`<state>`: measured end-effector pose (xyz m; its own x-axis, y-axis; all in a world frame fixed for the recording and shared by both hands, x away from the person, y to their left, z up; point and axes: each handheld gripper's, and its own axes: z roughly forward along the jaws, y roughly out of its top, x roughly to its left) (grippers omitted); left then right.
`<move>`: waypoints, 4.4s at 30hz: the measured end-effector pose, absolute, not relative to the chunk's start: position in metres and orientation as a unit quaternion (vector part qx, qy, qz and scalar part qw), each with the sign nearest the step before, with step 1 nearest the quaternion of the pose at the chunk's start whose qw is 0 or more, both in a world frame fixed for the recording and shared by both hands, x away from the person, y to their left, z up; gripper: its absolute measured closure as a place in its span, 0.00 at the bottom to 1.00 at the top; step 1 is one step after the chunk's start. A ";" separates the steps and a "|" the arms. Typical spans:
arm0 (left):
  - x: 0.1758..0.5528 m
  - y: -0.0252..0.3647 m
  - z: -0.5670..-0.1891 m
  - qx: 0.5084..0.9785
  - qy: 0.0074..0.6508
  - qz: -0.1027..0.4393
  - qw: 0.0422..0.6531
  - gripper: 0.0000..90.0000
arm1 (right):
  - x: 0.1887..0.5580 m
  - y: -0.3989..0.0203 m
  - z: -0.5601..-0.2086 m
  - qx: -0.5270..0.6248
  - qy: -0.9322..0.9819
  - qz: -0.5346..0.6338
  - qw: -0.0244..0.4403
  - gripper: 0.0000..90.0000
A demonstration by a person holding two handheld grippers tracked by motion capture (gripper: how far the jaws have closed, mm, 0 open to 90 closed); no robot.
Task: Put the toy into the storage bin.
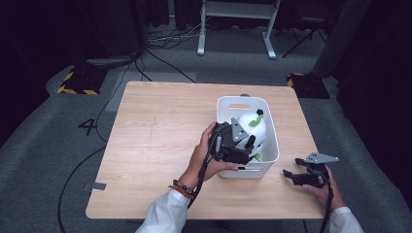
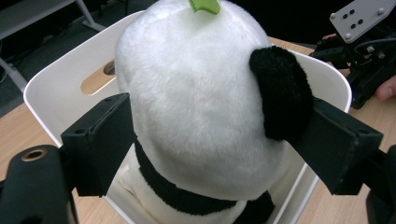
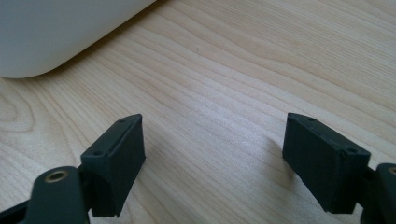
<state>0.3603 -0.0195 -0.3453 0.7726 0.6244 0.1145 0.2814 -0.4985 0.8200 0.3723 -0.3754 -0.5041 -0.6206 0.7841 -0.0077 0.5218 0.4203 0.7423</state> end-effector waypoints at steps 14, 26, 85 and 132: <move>0.361 0.001 -0.350 0.843 0.271 0.211 0.414 0.18 | 0.372 -0.375 -0.504 0.397 0.823 0.364 0.180 0.23; 0.356 0.019 -0.349 0.838 0.281 0.226 0.410 0.18 | 0.372 -0.375 -0.504 0.397 0.823 0.364 0.180 0.23; 0.363 0.097 -0.378 0.834 0.337 0.265 0.347 0.18 | 0.372 -0.375 -0.504 0.397 0.823 0.364 0.180 0.23; 0.371 0.131 -0.435 0.847 0.367 0.237 0.302 0.18 | 0.372 -0.375 -0.504 0.397 0.823 0.364 0.181 0.23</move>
